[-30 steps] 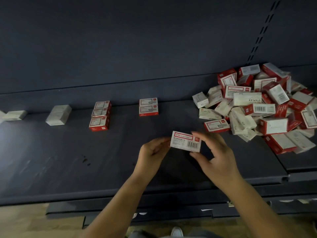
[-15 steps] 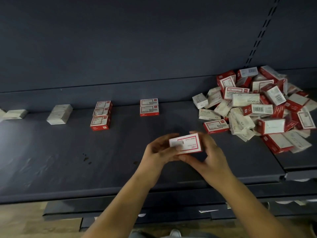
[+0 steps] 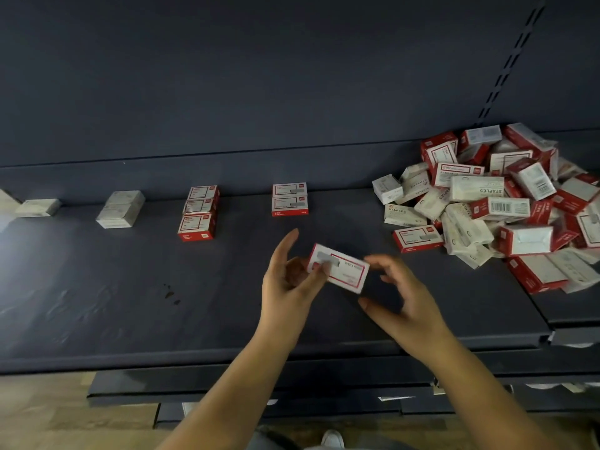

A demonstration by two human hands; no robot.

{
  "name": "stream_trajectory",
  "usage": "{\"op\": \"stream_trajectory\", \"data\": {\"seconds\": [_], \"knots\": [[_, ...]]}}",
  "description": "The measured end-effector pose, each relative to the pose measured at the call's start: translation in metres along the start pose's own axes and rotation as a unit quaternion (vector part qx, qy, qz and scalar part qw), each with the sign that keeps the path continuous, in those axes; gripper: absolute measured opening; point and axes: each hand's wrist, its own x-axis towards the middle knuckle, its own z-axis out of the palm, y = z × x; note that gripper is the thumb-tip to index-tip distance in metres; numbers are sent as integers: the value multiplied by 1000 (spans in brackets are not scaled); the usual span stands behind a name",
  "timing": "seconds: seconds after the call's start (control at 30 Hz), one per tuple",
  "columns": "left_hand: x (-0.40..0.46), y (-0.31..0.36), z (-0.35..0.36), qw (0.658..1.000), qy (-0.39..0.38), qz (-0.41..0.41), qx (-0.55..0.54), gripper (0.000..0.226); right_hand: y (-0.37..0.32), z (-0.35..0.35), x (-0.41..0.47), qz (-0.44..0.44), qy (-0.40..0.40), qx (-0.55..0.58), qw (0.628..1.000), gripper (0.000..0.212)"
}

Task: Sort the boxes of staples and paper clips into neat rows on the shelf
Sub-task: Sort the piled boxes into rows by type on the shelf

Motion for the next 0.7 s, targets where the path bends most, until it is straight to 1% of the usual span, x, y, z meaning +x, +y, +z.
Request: {"op": "stream_trajectory", "data": {"seconds": [0.07, 0.13, 0.2, 0.27, 0.37, 0.43, 0.5, 0.6, 0.67, 0.7], "knots": [[2, 1, -6, 999, 21, -15, -26, 53, 1, 2, 0, -29, -26, -19, 999, 24], [4, 3, -13, 999, 17, -29, -17, 56, 0, 6, 1, -44, -40, -31, 998, 19], [5, 6, -20, 999, -7, -48, -1, 64, -4, 12, 4, -34, -44, -20, 998, 18], [6, 8, -28, 997, -39, -67, 7, 69, -10, 18, 8, -13, -45, -9, 999, 25], [10, 12, -40, 993, -75, -89, 30, 74, -19, 22, 15, 18, -62, -10, 998, 42], [12, 17, -49, 987, -111, -100, 61, 78, -24, 24, 20, 25, -85, -14, 996, 57], [16, 22, -58, 979, -150, -100, 96, 81, -30, 27, 25, 23, -127, -22, 991, 66], [21, 26, -68, 970, -191, -91, 119, 78, -35, 32, 33, 6, -192, -40, 981, 63], [22, 28, -74, 969, -203, -81, 117, 70, -37, 35, 38, 1, -195, -46, 980, 54], [23, 28, -77, 970, -203, -73, 115, 65, -38, 37, 40, -6, -184, -49, 982, 51]]}}
